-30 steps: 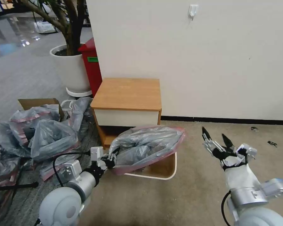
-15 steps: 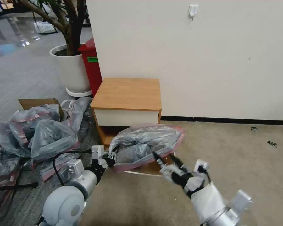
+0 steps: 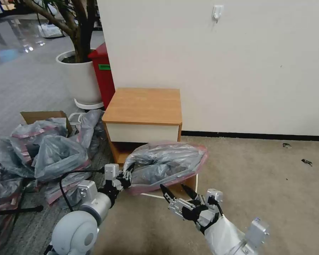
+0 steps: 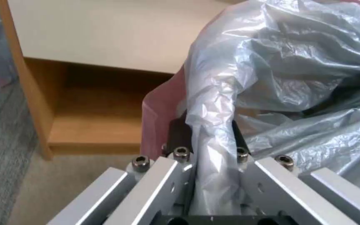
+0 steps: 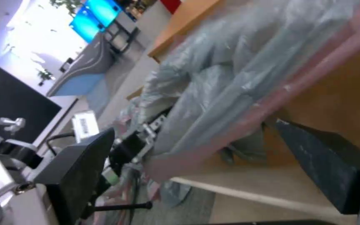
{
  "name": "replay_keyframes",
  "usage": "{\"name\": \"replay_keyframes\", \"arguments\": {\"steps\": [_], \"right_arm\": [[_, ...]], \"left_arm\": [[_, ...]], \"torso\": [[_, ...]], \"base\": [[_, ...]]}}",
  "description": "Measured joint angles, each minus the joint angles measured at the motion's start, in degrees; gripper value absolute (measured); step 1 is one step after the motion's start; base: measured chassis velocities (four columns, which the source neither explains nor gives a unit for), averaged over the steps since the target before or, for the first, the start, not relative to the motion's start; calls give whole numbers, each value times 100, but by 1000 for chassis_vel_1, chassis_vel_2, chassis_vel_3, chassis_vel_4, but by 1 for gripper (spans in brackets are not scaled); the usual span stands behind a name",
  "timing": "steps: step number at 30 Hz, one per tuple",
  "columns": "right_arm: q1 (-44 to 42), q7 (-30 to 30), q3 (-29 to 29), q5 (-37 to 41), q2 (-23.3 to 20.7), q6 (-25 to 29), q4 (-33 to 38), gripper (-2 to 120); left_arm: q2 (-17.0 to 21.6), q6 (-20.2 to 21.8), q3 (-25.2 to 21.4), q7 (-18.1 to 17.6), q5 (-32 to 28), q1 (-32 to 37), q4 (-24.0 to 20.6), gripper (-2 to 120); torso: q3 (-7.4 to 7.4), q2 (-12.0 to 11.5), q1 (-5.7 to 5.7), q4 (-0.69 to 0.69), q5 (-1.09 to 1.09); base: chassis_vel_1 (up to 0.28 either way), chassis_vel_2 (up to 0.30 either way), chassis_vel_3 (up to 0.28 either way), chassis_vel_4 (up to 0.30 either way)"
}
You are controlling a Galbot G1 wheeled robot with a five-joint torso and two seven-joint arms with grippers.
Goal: Pick up the garbage bag from the table and place it over the trash can.
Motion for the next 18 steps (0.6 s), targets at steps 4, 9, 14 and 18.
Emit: {"name": "replay_keyframes", "arguments": {"steps": [4, 9, 14, 18], "right_arm": [[116, 446, -135, 79, 62, -69, -3, 99], [282, 689, -151, 184, 120, -122, -6, 99], [354, 716, -200, 199, 157, -123, -7, 99], [446, 711, -254, 201, 199, -123, -14, 99]], "left_arm": [[-3, -78, 7, 69, 28, 70, -95, 3], [-9, -115, 15, 111, 99, 165, -193, 3], [-20, -125, 15, 117, 122, 216, -243, 3], [-31, -125, 13, 118, 134, 261, -281, 3]], "torso": [[0, 0, 0, 0, 0], [0, 0, 0, 0, 0], [0, 0, 0, 0, 0], [0, 0, 0, 0, 0]], "base": [[0, 0, 0, 0], [0, 0, 0, 0], [0, 0, 0, 0], [0, 0, 0, 0]]}}
